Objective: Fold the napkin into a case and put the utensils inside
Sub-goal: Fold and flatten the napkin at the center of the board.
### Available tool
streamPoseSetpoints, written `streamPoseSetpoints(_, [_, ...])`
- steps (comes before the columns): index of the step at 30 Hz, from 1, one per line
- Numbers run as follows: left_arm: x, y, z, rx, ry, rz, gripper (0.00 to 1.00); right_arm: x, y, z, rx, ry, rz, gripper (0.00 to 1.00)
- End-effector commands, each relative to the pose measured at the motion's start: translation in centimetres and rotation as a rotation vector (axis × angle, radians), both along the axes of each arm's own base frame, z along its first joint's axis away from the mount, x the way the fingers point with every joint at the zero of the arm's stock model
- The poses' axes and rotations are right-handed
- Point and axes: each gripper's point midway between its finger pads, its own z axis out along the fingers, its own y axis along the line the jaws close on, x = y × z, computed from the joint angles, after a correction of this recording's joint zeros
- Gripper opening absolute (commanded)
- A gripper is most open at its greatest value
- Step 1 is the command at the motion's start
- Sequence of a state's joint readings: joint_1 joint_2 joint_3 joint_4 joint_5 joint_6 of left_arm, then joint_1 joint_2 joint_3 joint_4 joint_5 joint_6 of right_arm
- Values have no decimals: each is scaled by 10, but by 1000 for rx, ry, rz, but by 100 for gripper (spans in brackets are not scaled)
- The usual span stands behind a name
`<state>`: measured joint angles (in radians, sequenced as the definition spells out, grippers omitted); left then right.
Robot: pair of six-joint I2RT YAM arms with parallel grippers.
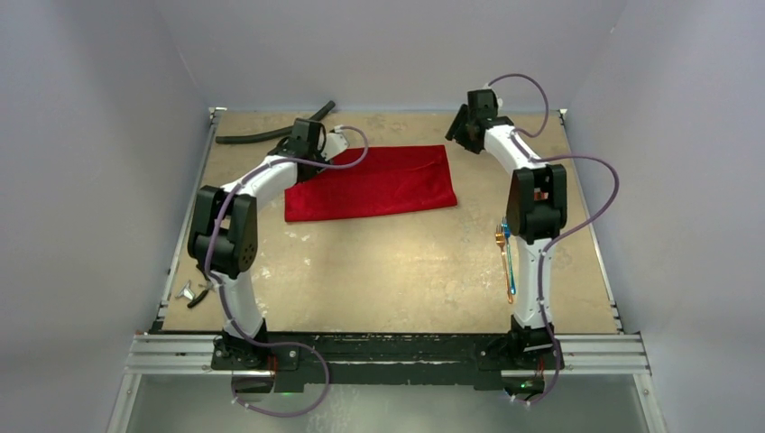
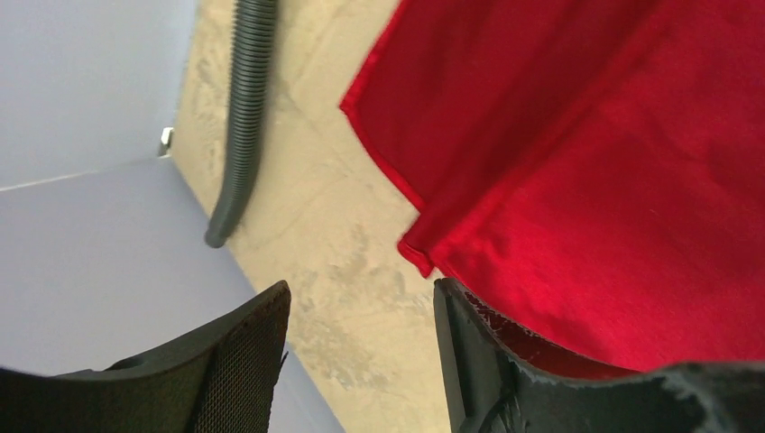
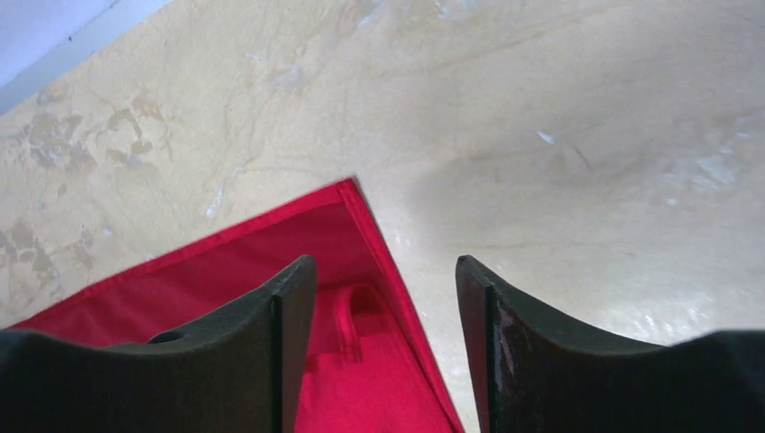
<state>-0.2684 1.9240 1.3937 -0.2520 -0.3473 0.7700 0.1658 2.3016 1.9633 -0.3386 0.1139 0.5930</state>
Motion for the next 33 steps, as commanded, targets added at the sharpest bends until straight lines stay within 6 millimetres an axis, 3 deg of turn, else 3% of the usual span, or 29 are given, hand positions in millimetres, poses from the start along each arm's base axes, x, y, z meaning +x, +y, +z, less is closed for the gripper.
streamPoseSetpoints(1, [-28,-12,-7,-76,101,-83,58,-11,1,57,5,-123,30,59])
streamPoseSetpoints(4, [-36,-16,-18,-97,162,-82,54,-34,20,46,51,-104,69,49])
streamPoseSetpoints(9, [-64,-41,-29,-153,247,-167,53,-66,58,35,74,-112,151,34])
streamPoseSetpoints(13, [-84,-42,-47,-150,337,-186,50,-76,66,17,71,-70,175,24])
streamPoseSetpoints(19, [-68,-35,-48,-100,296,-150,49,-60,82,-8,102,-17,218,25])
streamPoseSetpoints(24, [-54,-39,-43,-99,292,-148,48,-34,86,-13,97,-30,209,25])
streamPoseSetpoints(33, [-68,-32,-53,-51,312,-190,47,3,82,3,113,-101,195,25])
